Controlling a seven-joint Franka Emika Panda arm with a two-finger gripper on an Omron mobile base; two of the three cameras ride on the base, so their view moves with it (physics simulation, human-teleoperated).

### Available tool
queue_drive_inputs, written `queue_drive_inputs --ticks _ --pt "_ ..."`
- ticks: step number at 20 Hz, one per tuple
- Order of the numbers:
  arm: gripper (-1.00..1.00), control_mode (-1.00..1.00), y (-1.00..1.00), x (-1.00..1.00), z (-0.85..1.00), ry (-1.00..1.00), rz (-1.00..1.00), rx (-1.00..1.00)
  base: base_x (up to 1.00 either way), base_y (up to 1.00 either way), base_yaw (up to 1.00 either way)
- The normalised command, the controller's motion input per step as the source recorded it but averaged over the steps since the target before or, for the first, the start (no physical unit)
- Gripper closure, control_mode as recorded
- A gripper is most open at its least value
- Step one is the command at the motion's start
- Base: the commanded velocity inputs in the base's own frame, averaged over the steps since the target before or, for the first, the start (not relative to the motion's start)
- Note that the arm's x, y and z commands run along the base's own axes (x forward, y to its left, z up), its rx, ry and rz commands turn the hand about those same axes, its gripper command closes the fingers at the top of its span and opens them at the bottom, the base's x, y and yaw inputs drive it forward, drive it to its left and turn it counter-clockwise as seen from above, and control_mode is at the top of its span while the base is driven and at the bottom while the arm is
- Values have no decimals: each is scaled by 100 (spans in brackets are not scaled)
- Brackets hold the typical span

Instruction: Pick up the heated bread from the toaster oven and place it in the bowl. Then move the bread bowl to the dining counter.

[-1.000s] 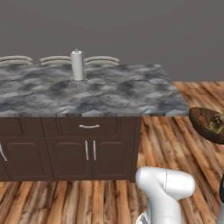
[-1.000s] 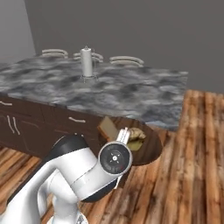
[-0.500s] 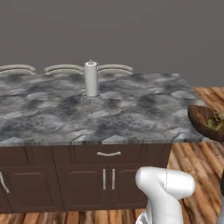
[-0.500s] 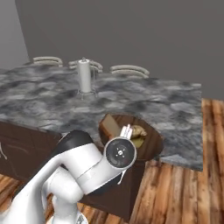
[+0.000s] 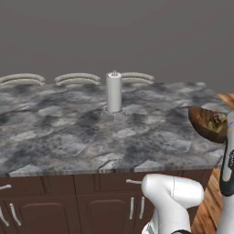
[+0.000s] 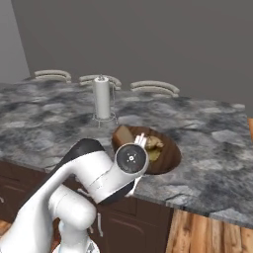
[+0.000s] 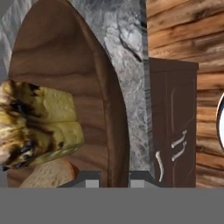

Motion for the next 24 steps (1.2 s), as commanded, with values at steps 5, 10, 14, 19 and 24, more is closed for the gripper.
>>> queue_drive_inputs --ticks 5,10,14,19,24 --pt "100 -100 1 100 -26 8 14 -1 0 0 0" --pt "100 -100 32 100 -39 8 36 -1 0 0 0" --pt "100 -100 68 100 -29 8 34 -2 0 0 0" --pt "100 -100 65 98 -26 1 11 -10 0 0 0" --pt "100 -100 46 91 -42 0 11 -9 0 0 0"
